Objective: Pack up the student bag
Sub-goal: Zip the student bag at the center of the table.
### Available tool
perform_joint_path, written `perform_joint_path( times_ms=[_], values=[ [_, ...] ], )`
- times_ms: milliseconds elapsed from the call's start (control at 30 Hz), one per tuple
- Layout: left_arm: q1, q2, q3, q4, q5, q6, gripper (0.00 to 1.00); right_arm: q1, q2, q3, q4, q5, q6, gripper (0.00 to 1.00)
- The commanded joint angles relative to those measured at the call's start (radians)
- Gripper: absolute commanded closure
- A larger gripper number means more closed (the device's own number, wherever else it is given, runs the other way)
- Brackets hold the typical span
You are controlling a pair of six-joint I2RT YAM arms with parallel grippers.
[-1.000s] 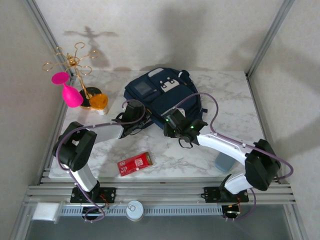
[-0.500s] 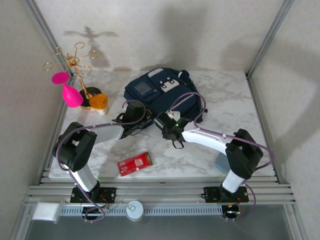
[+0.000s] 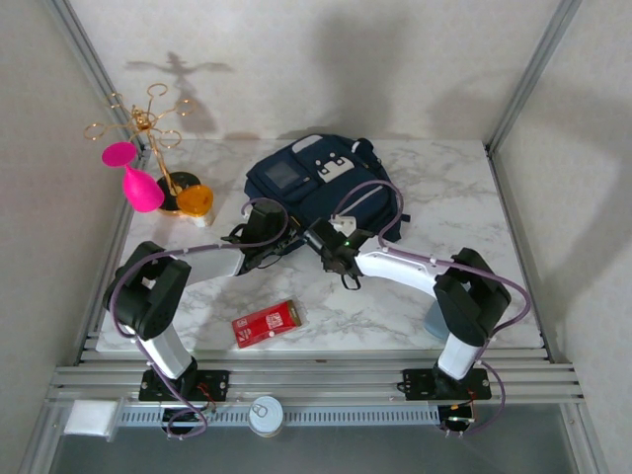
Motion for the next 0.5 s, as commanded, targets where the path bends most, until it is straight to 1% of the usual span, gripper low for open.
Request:
perform_joint_path(
  times_ms=[0, 167, 233, 467],
  values=[
    [-0.009, -0.056, 0.006, 0.039, -0.052, 0.020, 1.00, -0.021, -0.074, -0.063, 0.040, -0.025, -0.033, 0.81],
    [-0.009, -0.057, 0.006, 0.045, -0.048, 0.018, 1.00, -0.062, -0.112, -0.150, 0.146, -0.144, -0.073, 0.76],
    [-0.011, -0.055, 0.006, 0.048, -0.043, 0.015, 1.00, -0.083, -0.108, -0.168, 0.193, -0.182, -0.081, 0.72],
    [-0.011, -0.062, 0.007, 0.045, -0.043, 0.015, 1.00, -0.101, -0.055, -0.137, 0.215, -0.151, -0.147, 0.73]
  ],
)
